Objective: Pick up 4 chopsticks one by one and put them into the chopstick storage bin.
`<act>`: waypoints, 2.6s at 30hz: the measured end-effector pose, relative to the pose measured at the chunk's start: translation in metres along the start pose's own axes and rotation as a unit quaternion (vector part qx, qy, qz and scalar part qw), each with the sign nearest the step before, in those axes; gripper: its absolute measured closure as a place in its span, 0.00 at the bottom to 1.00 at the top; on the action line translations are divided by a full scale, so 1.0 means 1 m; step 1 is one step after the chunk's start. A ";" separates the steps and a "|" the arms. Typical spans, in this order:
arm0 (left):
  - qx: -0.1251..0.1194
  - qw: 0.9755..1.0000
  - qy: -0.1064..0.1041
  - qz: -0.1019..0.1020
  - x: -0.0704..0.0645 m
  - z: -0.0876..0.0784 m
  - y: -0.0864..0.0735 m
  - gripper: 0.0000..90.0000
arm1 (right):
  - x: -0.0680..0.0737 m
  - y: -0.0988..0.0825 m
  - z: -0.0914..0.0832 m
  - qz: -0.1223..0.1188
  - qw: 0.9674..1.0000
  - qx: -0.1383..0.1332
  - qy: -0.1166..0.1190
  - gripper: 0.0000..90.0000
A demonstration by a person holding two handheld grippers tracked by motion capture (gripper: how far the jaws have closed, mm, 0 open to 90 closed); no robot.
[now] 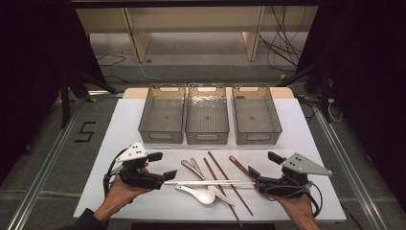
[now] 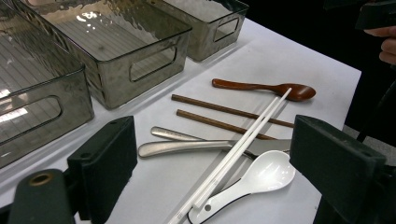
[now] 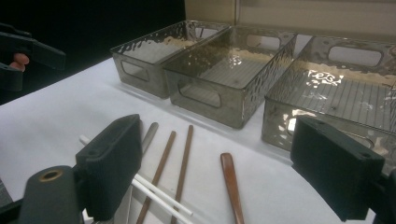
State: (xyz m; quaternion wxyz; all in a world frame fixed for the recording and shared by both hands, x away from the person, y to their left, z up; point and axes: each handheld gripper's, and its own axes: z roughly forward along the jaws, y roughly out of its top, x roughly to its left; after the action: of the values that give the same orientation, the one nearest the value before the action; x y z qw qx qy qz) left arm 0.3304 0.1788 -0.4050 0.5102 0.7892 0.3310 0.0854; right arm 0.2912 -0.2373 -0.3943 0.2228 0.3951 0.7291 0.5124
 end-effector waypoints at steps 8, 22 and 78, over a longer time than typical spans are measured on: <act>0.024 1.000 0.009 0.001 0.002 0.004 0.002 0.17 | -0.001 0.000 0.000 0.001 1.000 0.000 -0.001 0.20; 0.143 0.989 0.009 0.027 0.003 0.039 0.022 0.19 | -0.002 0.000 0.003 0.002 1.000 0.014 0.006 0.20; 0.353 0.929 -0.050 0.101 0.002 0.134 0.014 0.58 | -0.002 -0.001 0.007 0.002 0.999 0.036 0.019 0.21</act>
State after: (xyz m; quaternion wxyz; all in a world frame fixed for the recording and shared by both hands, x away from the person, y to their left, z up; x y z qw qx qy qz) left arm 0.4013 0.0761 -0.4555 0.2034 0.9507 0.2326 -0.0254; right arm 0.2972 -0.2352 -0.3977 0.1934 0.3946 0.7506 0.4934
